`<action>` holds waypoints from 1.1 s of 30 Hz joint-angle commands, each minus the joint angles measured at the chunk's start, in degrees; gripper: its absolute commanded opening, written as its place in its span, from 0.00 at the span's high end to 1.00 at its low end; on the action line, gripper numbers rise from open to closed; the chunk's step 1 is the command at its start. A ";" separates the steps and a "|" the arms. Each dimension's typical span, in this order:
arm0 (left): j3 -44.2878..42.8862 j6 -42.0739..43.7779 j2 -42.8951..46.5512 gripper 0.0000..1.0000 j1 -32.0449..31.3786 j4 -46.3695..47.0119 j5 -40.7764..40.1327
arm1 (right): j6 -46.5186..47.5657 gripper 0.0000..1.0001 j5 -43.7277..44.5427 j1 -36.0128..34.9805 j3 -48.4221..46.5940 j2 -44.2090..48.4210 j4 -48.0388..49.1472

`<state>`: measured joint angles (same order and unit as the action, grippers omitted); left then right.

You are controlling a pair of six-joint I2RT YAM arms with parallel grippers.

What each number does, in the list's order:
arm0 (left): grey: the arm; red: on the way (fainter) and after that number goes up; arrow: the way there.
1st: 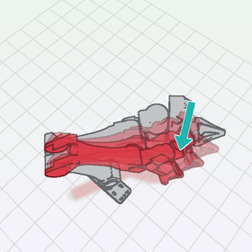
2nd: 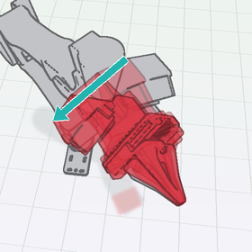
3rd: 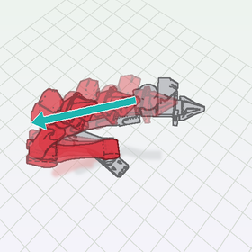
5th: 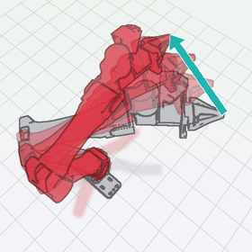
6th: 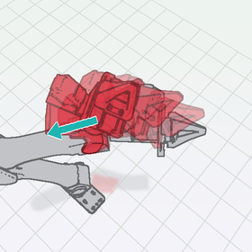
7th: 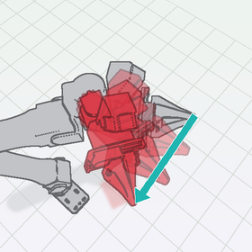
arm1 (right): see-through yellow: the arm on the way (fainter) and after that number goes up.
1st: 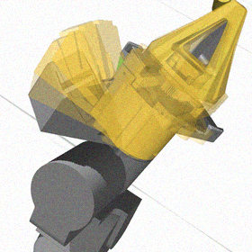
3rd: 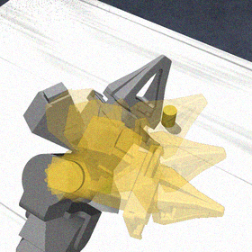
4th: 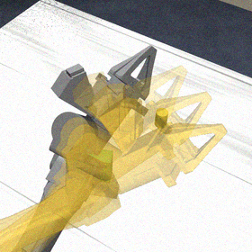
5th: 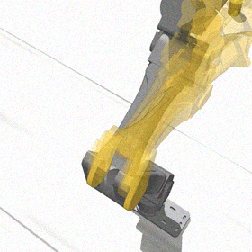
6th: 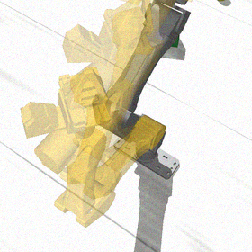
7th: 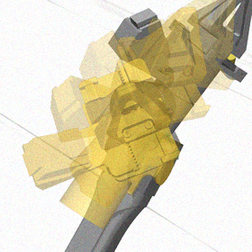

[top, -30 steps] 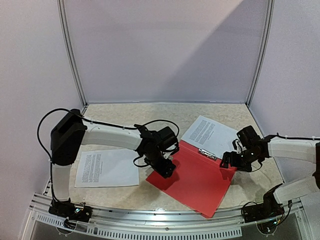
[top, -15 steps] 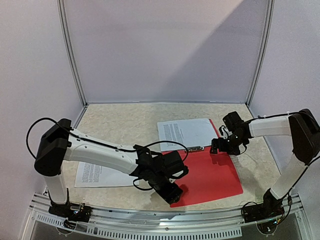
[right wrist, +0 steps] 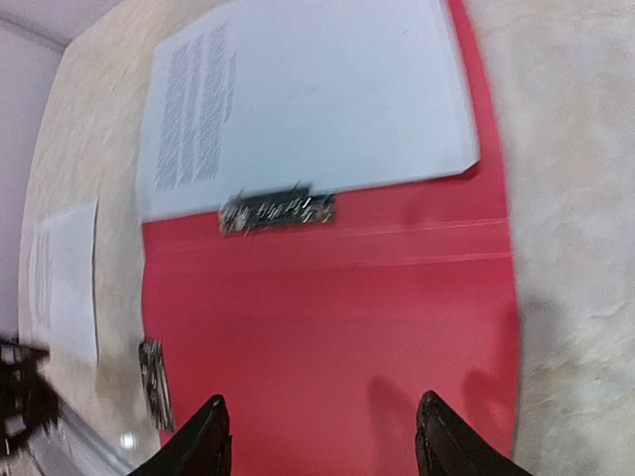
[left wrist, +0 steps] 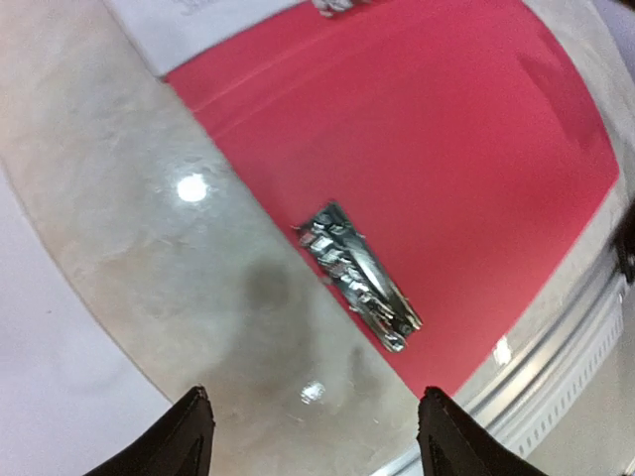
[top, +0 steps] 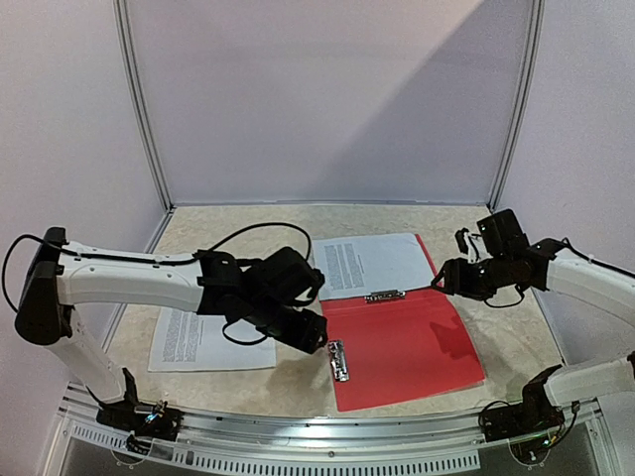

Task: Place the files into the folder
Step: Rotate the folder with some files at the center of the board, then open the spring clip on the folder.

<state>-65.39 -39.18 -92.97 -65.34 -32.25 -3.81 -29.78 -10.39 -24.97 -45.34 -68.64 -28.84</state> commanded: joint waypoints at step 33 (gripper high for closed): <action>3.14 -12.40 -16.60 0.77 7.86 23.02 10.41 | -23.10 0.79 -18.25 -35.03 0.32 -31.85 33.23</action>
<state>-61.47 -51.68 -108.62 -58.30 -10.59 5.78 -51.51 -27.53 -59.48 -43.86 -98.39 2.17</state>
